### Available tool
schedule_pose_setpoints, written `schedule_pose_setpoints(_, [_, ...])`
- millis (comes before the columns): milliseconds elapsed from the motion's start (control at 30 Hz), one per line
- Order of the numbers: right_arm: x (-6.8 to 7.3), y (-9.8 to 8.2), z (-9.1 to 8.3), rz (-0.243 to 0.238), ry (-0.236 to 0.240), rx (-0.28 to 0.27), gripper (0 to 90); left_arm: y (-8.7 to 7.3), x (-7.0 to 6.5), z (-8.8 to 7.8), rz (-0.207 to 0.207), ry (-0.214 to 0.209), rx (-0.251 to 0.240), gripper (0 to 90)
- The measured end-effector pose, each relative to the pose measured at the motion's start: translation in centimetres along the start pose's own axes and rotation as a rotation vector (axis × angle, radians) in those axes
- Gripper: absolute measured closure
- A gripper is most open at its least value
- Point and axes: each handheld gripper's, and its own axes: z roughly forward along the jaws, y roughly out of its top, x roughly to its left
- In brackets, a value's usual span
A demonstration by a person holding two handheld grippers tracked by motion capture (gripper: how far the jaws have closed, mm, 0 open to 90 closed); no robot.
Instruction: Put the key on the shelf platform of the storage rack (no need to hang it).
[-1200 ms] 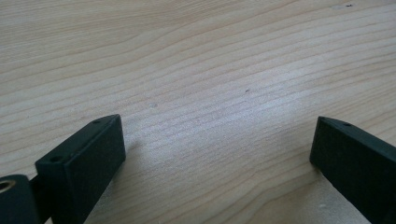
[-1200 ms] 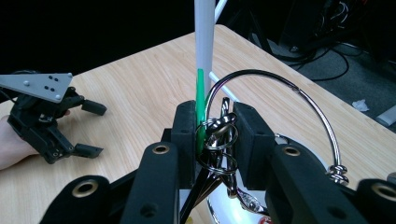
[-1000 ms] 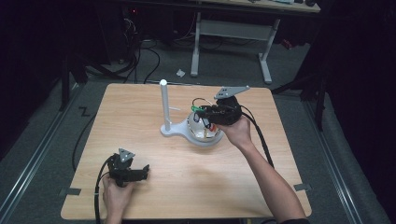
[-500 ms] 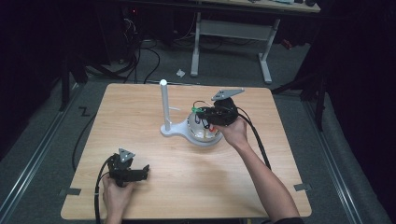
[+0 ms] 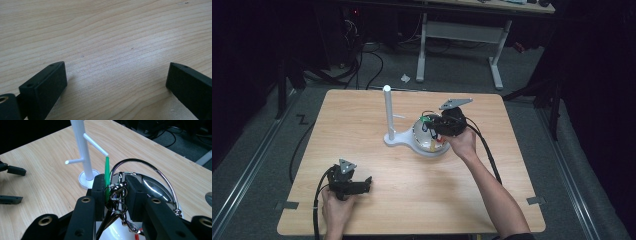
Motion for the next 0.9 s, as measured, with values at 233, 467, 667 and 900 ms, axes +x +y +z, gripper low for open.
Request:
schedule_pose_setpoints(233, [-0.3, -0.4, 0.3, 0.012, -0.012, 0.011, 71.8, 0.0, 0.0, 0.0, -0.006, 0.004, 0.001, 3.6])
schedule_pose_setpoints(467, [-0.1, -0.6, 1.2, 0.014, -0.018, 0.025, 72.0, 0.0, -0.1, 0.0, -0.008, 0.005, 0.005, 3.6])
schedule_pose_setpoints(667, [0.0, -0.8, 1.9, 0.016, -0.025, 0.04, 72.1, 0.0, 0.0, 0.0, 0.005, -0.003, 0.004, 3.6])
schedule_pose_setpoints(900, [0.0, -1.0, 2.9, 0.023, -0.036, 0.06, 72.2, 0.0, -0.1, 0.0, -0.019, 0.008, 0.004, 3.6])
